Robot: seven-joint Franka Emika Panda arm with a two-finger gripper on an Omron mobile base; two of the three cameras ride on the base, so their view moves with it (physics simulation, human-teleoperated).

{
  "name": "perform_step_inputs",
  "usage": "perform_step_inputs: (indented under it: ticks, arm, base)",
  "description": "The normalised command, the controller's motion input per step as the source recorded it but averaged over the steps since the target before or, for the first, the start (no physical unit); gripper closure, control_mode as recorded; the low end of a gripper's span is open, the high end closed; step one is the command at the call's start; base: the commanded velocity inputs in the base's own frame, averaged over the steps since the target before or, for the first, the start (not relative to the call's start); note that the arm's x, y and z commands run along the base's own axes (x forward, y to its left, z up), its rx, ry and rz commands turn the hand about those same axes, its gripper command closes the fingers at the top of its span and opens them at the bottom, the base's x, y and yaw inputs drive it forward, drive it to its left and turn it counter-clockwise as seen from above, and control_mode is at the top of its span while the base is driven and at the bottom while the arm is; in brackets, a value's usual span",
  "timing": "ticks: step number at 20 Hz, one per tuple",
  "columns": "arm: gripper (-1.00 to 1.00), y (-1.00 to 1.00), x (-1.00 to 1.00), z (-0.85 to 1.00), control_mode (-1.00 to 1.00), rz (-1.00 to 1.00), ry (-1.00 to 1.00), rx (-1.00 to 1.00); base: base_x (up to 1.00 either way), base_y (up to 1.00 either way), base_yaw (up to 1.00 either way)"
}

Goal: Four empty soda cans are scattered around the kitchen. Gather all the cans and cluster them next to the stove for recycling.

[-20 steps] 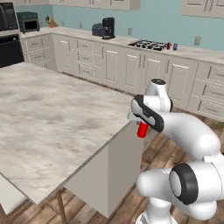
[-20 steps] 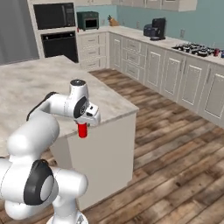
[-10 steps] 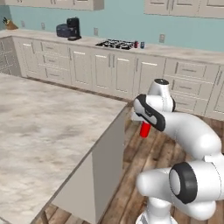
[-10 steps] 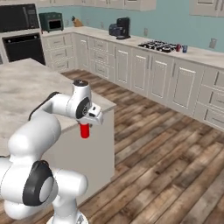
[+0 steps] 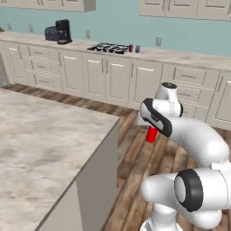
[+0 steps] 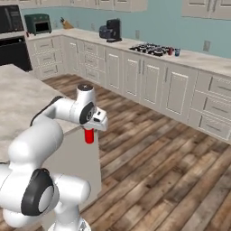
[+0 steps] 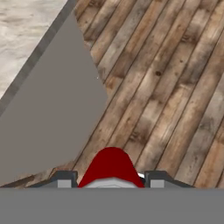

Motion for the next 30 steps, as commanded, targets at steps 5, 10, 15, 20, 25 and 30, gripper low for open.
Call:
perform_step_inputs:
  ticks: [5,10,15,20,25,30]
  arm:
    - [1.0,0.0,0.0,0.0,1.0,0.0,0.0,0.0]
    - [1.0,0.0,0.0,0.0,1.0,0.0,0.0,0.0]
    - [1.0,0.0,0.0,0.0,1.0,0.0,0.0,0.0]
    - [1.0,0.0,0.0,0.0,1.0,0.0,0.0,0.0]
    - [1.0,0.0,0.0,0.0,1.0,0.0,0.0,0.0]
    - [1.0,0.0,0.0,0.0,1.0,0.0,0.0,0.0]
  base:
    - [0.88,-0.44,0.0]
    - [0.82,-0.53,0.0]
    - [0.83,-0.54,0.0]
    - [0.84,-0.58,0.0]
    - [0.54,-0.41,-0.15]
    - [0.57,-0.36,-0.16]
